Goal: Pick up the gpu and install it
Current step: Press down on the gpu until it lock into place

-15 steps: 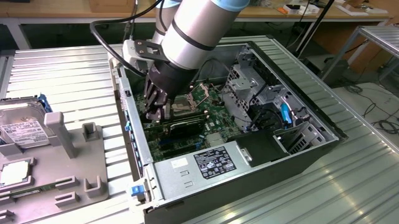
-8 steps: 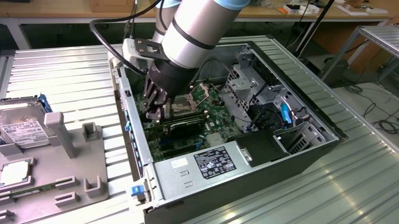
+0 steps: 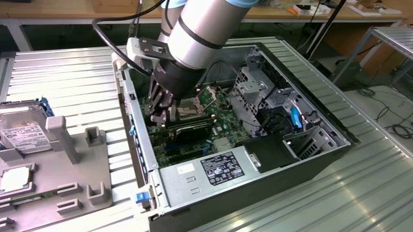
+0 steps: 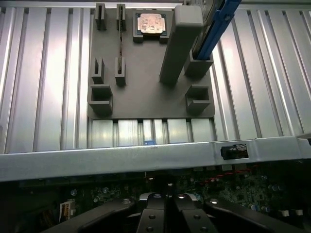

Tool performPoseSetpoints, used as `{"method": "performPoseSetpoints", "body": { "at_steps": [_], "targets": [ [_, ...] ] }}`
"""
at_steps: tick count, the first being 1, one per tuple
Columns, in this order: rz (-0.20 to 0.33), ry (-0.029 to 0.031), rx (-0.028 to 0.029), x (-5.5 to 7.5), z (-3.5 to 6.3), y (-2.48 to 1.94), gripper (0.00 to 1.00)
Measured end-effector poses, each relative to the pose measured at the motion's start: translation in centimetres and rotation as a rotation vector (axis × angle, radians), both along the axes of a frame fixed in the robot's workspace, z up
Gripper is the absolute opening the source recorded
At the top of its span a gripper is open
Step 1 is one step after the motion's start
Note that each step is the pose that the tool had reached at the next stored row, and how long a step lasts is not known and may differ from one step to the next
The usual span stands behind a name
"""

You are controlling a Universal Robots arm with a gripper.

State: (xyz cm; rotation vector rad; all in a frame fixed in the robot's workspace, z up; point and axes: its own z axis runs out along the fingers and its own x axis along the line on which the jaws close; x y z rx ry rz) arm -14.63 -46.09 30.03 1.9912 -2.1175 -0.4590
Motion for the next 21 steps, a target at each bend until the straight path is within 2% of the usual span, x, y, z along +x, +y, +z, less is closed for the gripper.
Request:
{"method": "performPoseSetpoints", "body": {
  "at_steps": [21],
  "targets": [
    [0.002, 0.0002, -0.0023, -0.25, -0.05, -0.14, 0.11]
  ]
}}
